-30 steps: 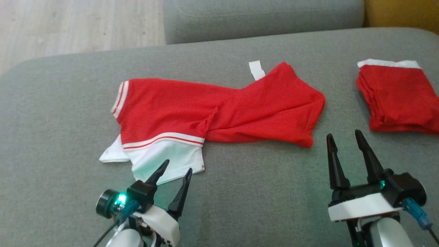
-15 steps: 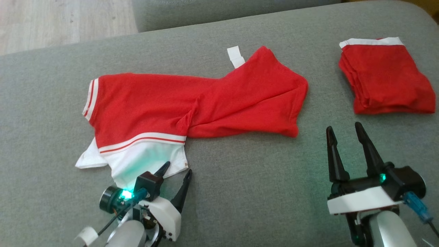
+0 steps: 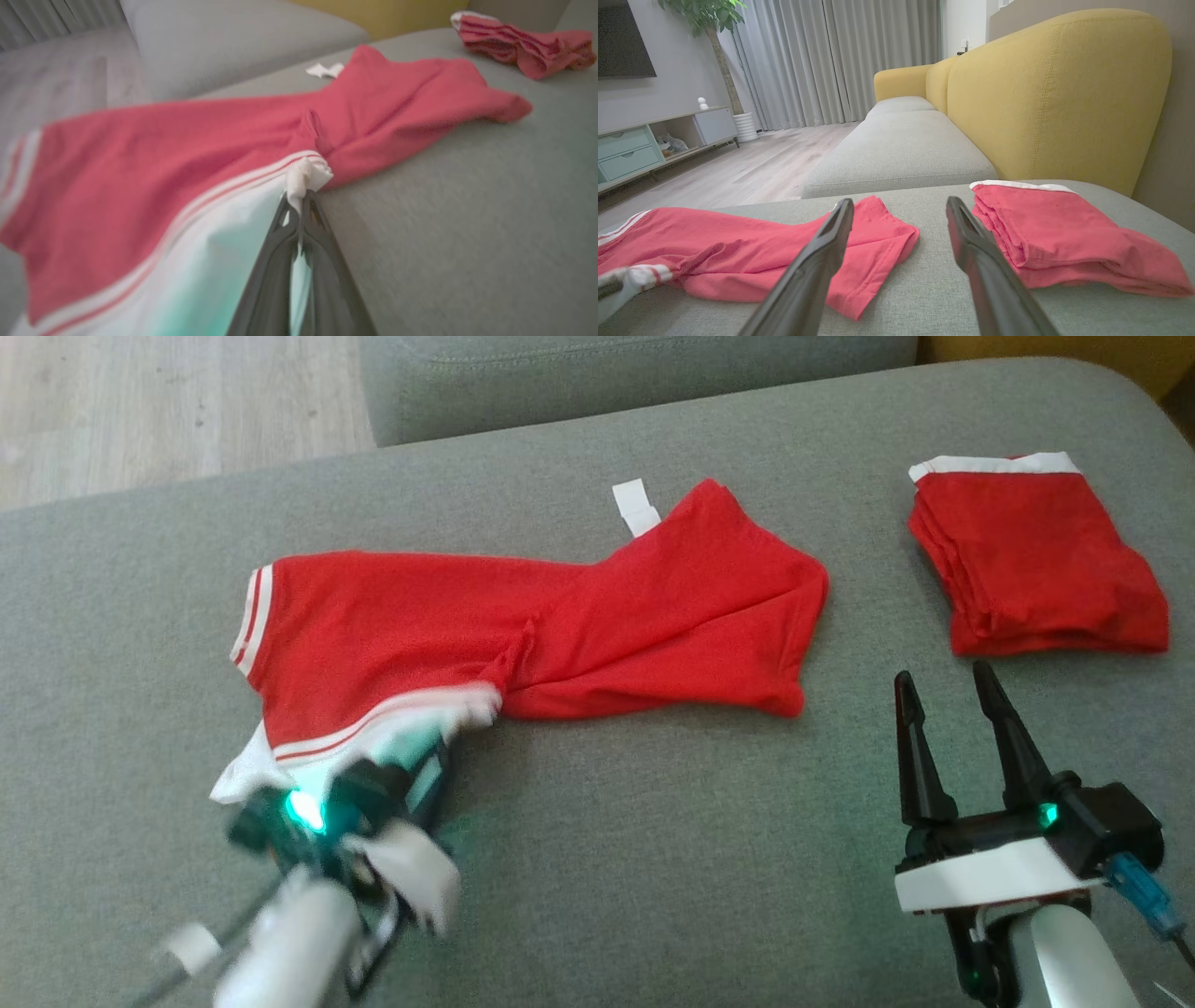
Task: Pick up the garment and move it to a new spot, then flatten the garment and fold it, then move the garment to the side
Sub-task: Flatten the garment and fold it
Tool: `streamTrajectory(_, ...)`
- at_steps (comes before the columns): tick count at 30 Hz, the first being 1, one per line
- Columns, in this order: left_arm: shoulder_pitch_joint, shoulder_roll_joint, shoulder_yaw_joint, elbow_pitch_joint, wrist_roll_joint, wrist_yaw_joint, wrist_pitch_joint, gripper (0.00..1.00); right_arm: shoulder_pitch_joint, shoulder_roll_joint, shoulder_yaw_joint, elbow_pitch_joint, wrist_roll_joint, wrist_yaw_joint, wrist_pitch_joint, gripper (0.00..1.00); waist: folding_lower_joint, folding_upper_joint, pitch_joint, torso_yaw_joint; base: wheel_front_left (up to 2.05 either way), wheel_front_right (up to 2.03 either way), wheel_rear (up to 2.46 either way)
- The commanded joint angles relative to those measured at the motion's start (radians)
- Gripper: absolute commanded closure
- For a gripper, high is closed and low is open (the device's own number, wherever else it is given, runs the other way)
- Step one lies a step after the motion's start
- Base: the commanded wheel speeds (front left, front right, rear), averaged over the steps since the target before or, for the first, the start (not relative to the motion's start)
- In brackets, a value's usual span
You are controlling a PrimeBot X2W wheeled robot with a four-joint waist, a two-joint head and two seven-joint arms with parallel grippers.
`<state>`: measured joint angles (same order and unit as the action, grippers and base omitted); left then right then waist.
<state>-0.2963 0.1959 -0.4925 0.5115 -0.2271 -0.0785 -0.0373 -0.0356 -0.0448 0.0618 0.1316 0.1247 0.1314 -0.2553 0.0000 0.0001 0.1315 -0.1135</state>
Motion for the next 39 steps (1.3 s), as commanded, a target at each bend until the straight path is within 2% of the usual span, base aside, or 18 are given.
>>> streamTrajectory(1,-0.089,0.038,0.049,-0.065,0.016,0.009,-0.018,1.00,-0.024,-0.005,0.023,-0.031,0.008,-0.001,-0.006,0.00,0.0000,-0.0001,-0.005,0.002,0.00,0.00,0.00)
streamTrajectory(4,-0.154,0.079,0.075,-0.144,0.023,0.013,-0.011,1.00,-0.025,-0.005,0.027,-0.032,0.011,-0.001,-0.006,0.00,0.0000,-0.0001,-0.006,0.001,0.00,0.00,0.00)
streamTrajectory(6,-0.245,0.125,0.099,-0.206,0.024,0.001,0.029,1.00,-0.033,-0.005,0.037,-0.036,0.017,-0.001,-0.006,0.00,0.0000,-0.0001,0.007,-0.008,0.00,0.00,0.00)
streamTrajectory(11,-0.440,0.207,0.115,-0.217,0.027,-0.029,0.120,1.00,-0.065,-0.005,0.067,-0.046,0.034,-0.001,-0.006,0.00,0.0000,-0.0001,0.057,-0.045,0.00,0.00,0.00)
streamTrajectory(21,-0.814,0.378,0.053,0.031,0.055,-0.051,0.216,1.00,-0.139,-0.005,0.154,-0.063,0.101,-0.001,-0.006,0.00,0.0000,-0.0001,0.198,-0.183,0.00,0.00,0.00)
streamTrajectory(25,-0.956,0.419,0.070,0.157,0.085,-0.032,0.202,1.00,-0.151,-0.005,0.169,-0.071,0.118,-0.001,-0.006,0.00,0.0000,-0.0001,0.245,-0.228,0.00,0.00,0.00)
streamTrajectory(28,-1.005,0.423,0.068,0.221,0.101,-0.020,0.194,1.00,-0.154,-0.005,0.173,-0.075,0.124,-0.001,-0.006,0.00,0.0000,-0.0001,0.262,-0.241,0.00,0.00,0.00)
streamTrajectory(29,-1.023,0.420,0.066,0.251,0.106,-0.015,0.188,0.65,-0.155,-0.005,0.175,-0.077,0.125,-0.001,-0.006,0.00,0.0000,-0.0001,0.268,-0.245,0.00,0.00,0.00)
streamTrajectory(30,-1.037,0.416,0.064,0.279,0.111,-0.006,0.178,0.00,-0.155,-0.005,0.175,-0.079,0.126,-0.001,-0.006,0.00,0.0000,-0.0001,0.272,-0.247,0.00,0.00,0.00)
streamTrajectory(35,-1.068,0.390,0.050,0.383,0.136,0.048,0.079,0.00,-0.156,-0.005,0.172,-0.081,0.122,-0.001,-0.006,0.00,0.0000,-0.0001,0.277,-0.235,0.00,0.00,0.00)
streamTrajectory(39,-1.054,0.356,0.057,0.440,0.114,0.060,-0.024,0.00,-0.157,-0.005,0.165,-0.076,0.101,-0.001,-0.006,0.00,0.0000,-0.0001,0.259,-0.202,0.00,0.00,0.00)
